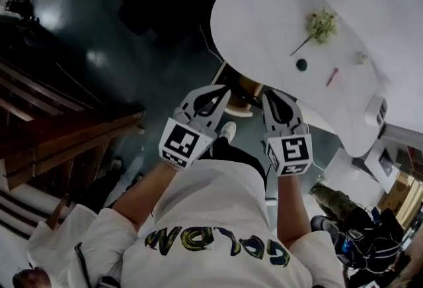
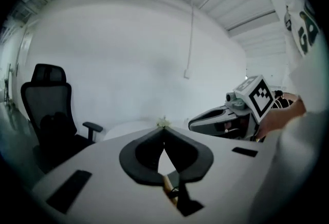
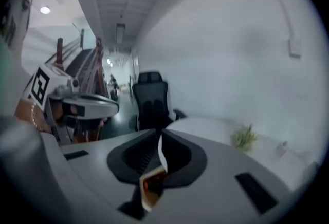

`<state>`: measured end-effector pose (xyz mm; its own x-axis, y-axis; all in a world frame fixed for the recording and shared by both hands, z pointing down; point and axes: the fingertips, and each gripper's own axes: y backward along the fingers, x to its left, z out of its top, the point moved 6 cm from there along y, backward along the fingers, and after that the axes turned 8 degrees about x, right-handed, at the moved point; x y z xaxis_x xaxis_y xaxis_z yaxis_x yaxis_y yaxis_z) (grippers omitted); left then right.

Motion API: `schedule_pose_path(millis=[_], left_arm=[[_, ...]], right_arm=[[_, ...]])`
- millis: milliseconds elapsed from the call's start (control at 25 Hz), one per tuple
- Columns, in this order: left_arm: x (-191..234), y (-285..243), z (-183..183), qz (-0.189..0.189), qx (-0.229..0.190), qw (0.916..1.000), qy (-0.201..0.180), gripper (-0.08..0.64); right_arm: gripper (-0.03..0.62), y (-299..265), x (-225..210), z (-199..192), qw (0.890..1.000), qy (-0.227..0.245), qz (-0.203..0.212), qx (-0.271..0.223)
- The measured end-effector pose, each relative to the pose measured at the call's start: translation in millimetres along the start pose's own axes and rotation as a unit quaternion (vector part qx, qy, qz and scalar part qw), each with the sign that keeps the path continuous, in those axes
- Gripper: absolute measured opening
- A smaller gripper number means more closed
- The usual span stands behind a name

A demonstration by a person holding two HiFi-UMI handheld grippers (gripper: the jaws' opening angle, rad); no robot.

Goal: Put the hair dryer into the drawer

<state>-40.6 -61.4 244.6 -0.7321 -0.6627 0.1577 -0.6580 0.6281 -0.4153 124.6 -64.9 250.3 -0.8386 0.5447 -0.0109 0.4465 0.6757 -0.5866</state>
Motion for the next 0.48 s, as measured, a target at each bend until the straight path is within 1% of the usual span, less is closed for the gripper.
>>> schedule_pose_path(millis=[120, 200, 280, 400, 480], left_arm=[[-23, 35, 45, 0.004, -0.057, 0.9983, -0.017, 0.012], [-35, 51, 72, 0.006, -0.093, 0.9953, -0.025, 0.012], [-45, 63, 93, 0.007, -0.120, 0.9924, -0.028, 0.012], [-60, 79, 114, 0.009, -0.152, 0.9880, -0.025, 0.012], [-70, 90, 120, 0.013, -0.169, 0.9853, -0.024, 0.012]], right_arm=[[0.039, 51, 14, 37, 0.998, 0.004, -0.010, -0.063], [0.037, 78, 20, 56, 0.995, 0.012, -0.019, -0.093], [0.035, 99, 22, 71, 0.992, 0.015, -0.026, -0.120], [0.020, 128, 26, 87, 0.987, 0.018, -0.040, -0.157], [0.014, 144, 30, 92, 0.983, 0.024, -0.050, -0.174]])
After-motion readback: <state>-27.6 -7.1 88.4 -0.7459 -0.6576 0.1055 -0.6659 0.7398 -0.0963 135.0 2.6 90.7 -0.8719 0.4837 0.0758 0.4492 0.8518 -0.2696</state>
